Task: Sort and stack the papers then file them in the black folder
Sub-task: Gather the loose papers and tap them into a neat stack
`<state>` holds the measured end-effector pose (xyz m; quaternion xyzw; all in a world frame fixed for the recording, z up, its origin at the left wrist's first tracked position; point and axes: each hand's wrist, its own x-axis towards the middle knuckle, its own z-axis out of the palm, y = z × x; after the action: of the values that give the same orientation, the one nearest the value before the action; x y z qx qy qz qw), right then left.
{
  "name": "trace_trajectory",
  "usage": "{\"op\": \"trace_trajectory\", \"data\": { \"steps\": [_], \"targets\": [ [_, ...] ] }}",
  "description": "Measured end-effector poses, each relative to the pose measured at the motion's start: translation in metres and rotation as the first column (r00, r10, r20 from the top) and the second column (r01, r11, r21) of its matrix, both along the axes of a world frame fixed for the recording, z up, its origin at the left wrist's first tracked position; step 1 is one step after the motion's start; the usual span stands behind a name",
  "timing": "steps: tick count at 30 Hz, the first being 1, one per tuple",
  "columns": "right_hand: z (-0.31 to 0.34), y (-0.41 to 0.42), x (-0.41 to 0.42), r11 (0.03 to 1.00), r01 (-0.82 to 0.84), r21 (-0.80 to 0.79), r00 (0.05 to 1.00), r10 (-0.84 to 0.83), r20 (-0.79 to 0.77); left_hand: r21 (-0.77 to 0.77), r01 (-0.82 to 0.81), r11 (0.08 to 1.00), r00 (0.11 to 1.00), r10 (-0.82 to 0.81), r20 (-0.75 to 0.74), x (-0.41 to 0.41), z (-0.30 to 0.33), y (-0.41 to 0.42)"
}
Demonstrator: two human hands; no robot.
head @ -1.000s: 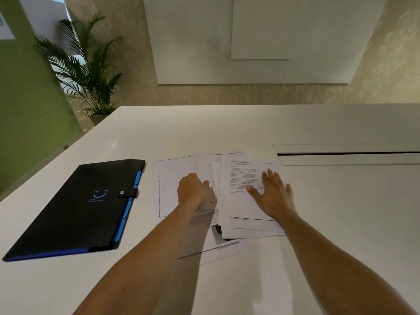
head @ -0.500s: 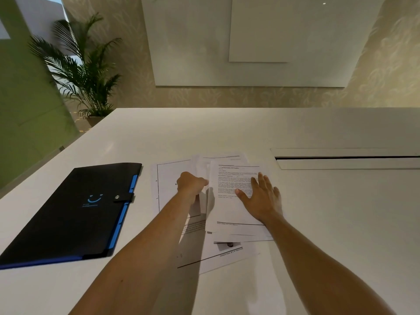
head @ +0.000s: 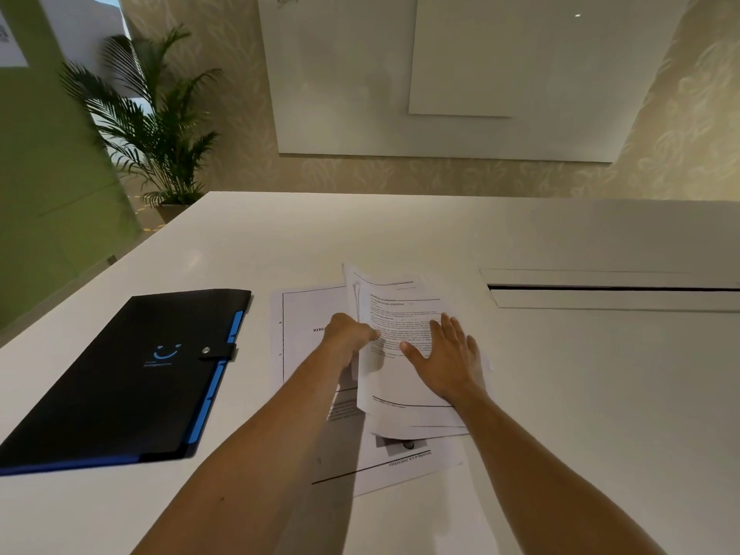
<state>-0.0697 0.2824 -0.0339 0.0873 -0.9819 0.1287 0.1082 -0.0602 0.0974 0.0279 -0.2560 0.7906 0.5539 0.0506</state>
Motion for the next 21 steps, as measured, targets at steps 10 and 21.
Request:
{"op": "trace_trajectory", "data": {
  "steps": [10,21],
  "targets": [
    [0.010,0.008,0.002,0.909,0.120,-0.400,0.988,-0.149,-0.042,0.085,0.078,0.993,0.950,-0.048,-0.309,0.008,-0.011,0.003],
    [0.075,0.033,-0.017,0.153,0.153,-0.976,0.927,0.319,0.195,0.131,0.295,0.946,0.773,-0.156,-0.615,0.040,0.031,-0.040]
  ]
}}
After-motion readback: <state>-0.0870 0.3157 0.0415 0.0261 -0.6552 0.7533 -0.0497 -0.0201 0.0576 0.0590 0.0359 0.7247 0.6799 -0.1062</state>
